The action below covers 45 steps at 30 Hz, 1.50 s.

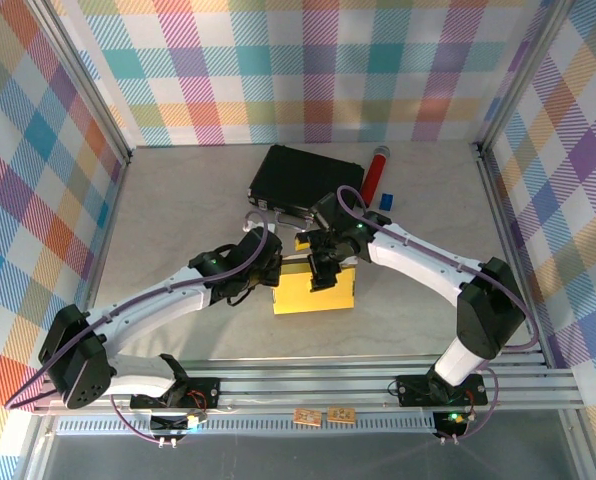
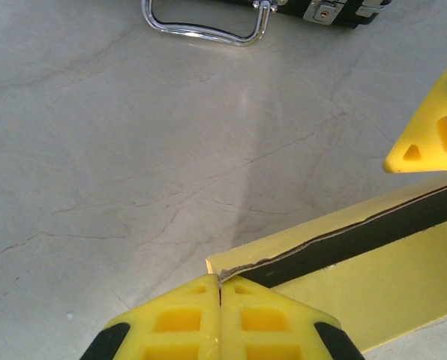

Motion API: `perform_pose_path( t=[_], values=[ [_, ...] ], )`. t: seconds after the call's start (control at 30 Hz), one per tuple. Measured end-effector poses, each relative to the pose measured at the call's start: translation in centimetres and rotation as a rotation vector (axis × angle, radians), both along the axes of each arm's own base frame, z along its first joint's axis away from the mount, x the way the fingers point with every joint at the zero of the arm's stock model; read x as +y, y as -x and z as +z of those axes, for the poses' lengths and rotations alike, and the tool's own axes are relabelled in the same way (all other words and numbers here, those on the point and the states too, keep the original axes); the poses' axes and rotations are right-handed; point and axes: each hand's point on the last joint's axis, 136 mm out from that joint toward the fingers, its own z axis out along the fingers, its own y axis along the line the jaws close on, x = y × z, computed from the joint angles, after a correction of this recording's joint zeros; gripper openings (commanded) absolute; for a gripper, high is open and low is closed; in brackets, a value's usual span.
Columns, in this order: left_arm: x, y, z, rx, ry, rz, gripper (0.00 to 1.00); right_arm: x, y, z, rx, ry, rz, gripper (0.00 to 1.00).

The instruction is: Fold the paper box

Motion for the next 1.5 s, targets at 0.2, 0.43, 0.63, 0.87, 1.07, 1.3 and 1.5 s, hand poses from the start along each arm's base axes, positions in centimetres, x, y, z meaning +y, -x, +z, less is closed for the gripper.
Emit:
perform_pose_path(
  t=[0.2,0.43,0.63,0.87,1.07,1.3,1.5],
  values=[
    [0.2,0.3,-0.2,-0.003,0.017,0.008,0.0,0.3,-0.5,-0.1,-0.023,-0.015,-0.012,0.72],
    [0.2,0.3,-0.4,-0.004,0.048,0.031,0.0,0.4,-0.6,-0.2,-0.034,-0.019,-0.005,0.63],
    [0.0,0.5,-0.6,0.011,0.085,0.049,0.0,0.2,-0.3,-0.8,-0.023,-0.011,0.004,0.54],
    [-0.2,0.9,-0.9,0.025,0.098,0.057,0.0,0.1,0.1,-1.1,-0.007,-0.01,0.01,0.39],
    [-0.4,1.4,-1.3,0.036,0.098,0.052,0.0,-0.1,0.2,-1.5,0.004,-0.004,0.001,0.24],
    [-0.5,0.9,-1.5,0.024,0.09,0.065,0.0,0.0,0.0,-1.6,0.0,-0.005,-0.006,0.23],
    [-1.1,-0.2,-2.8,0.015,0.063,0.076,0.0,-0.6,-0.9,-2.6,0.006,0.016,-0.032,0.21]
  ],
)
